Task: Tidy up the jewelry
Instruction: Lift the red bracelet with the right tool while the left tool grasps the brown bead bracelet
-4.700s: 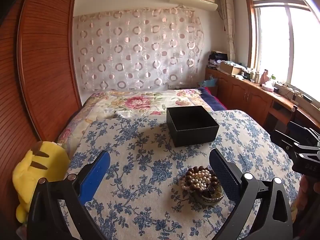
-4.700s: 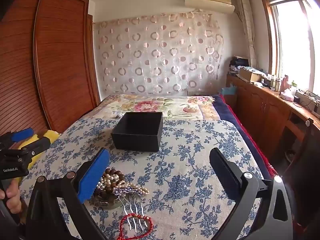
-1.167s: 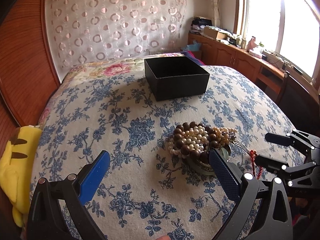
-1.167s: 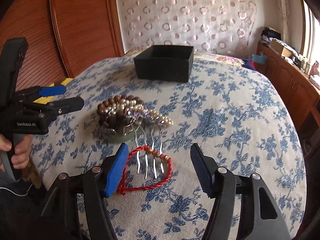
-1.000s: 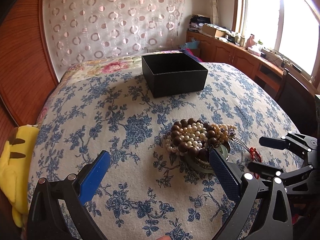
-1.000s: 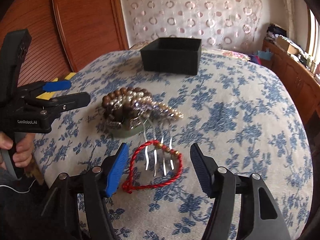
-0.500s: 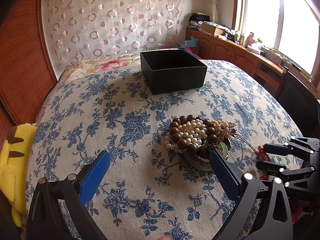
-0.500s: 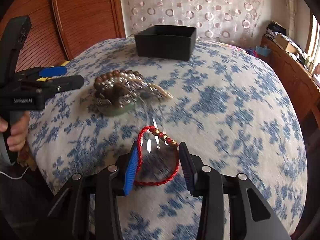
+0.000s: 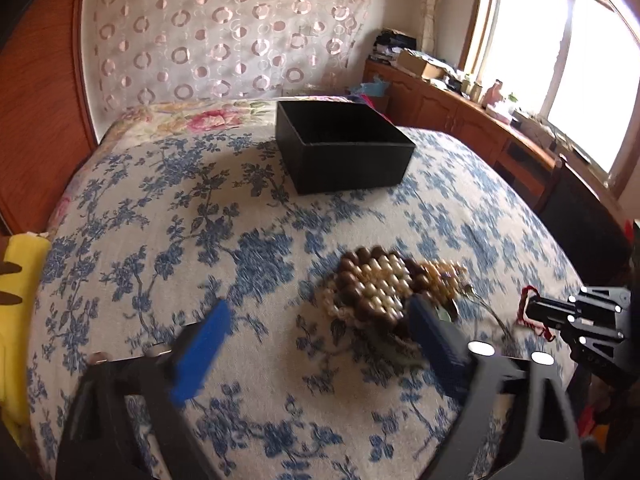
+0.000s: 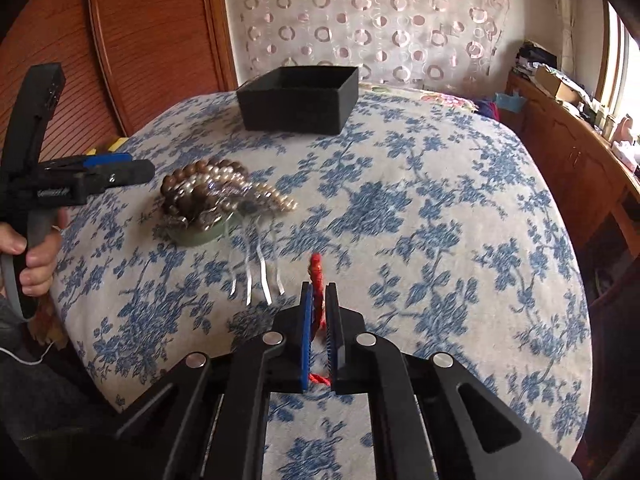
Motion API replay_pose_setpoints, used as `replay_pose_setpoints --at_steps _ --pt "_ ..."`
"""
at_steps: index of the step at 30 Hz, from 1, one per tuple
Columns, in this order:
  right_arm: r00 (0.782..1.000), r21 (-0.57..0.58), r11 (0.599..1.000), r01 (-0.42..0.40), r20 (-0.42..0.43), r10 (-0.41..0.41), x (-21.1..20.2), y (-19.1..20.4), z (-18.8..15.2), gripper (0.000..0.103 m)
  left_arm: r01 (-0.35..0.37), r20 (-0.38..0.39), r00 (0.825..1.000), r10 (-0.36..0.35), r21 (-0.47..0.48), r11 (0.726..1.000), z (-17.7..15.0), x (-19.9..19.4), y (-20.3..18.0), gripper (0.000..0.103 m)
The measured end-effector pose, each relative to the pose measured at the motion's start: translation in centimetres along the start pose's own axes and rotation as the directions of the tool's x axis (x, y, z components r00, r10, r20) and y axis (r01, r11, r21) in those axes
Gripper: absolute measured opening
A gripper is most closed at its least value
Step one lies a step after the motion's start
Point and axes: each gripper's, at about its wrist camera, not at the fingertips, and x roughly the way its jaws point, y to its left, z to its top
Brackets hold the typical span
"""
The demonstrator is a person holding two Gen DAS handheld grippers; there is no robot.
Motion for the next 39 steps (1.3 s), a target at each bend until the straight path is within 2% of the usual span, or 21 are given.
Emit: replay_pose_setpoints --at_steps 5,10,12,19,20,22,24,27,31,39 --pt "1.0 0.009 1.0 0.016 0.024 -0.016 0.0 -0.6 1.0 0.007 0.055 -0.014 0.998 -0.056 -0.033 0.998 1.1 1.0 0.8 0.061" --pt "0.999 0.001 1.0 0.03 0.035 -0.03 0.3 -0.8 1.8 0.007 0.087 -0.042 0.995 -0.088 -0.018 0.996 1.7 2.4 0.4 0.048" --pt "0.999 -0.003 0.999 0.033 0.041 -0.033 0.4 -0.7 2.0 0.007 0.082 -0.054 0.995 -0.083 -0.006 0.997 1.7 3.1 0.1 0.033" --pt "0.998 -0.018 1.0 0.022 0.055 -0.021 0.5 -0.4 2.6 0.007 0.096 -0.083 0.992 -0.095 0.003 0.995 1.6 4.4 -0.3 0.031" --pt "0.998 -0.018 1.0 0.022 0.056 -0.021 0.5 -0.4 2.7 0.004 0.099 -0.084 0.992 -0.098 0.002 0.995 1.7 4.4 -0.3 0.031" --pt "0.998 -0.016 1.0 0.015 0.058 -0.014 0.6 -0.5 2.8 0.002 0.111 -0.088 0.99 -0.11 0.0 0.994 1.8 4.5 -0.2 0.024" --pt "0.998 -0.014 1.0 0.01 0.058 -0.009 0.6 -0.6 3.0 0.002 0.129 -0.093 0.987 -0.128 -0.001 0.992 1.9 4.6 -0.2 0.011" --pt "0.998 -0.013 1.0 0.007 0.059 -0.006 0.7 -0.7 3.1 0.002 0.131 -0.083 0.988 -0.129 0.014 0.991 2.2 4.3 -0.6 0.011" --pt "0.998 -0.011 1.0 0.003 0.068 -0.003 0.4 -1.0 3.2 0.001 0.129 -0.028 0.991 -0.128 0.037 0.991 3.0 2.8 -1.4 0.01" --pt "0.997 -0.016 0.999 0.046 0.056 -0.045 -0.5 -1.6 2.1 0.001 0.123 0.061 0.99 -0.127 0.071 0.99 4.0 -0.2 -2.5 0.01"
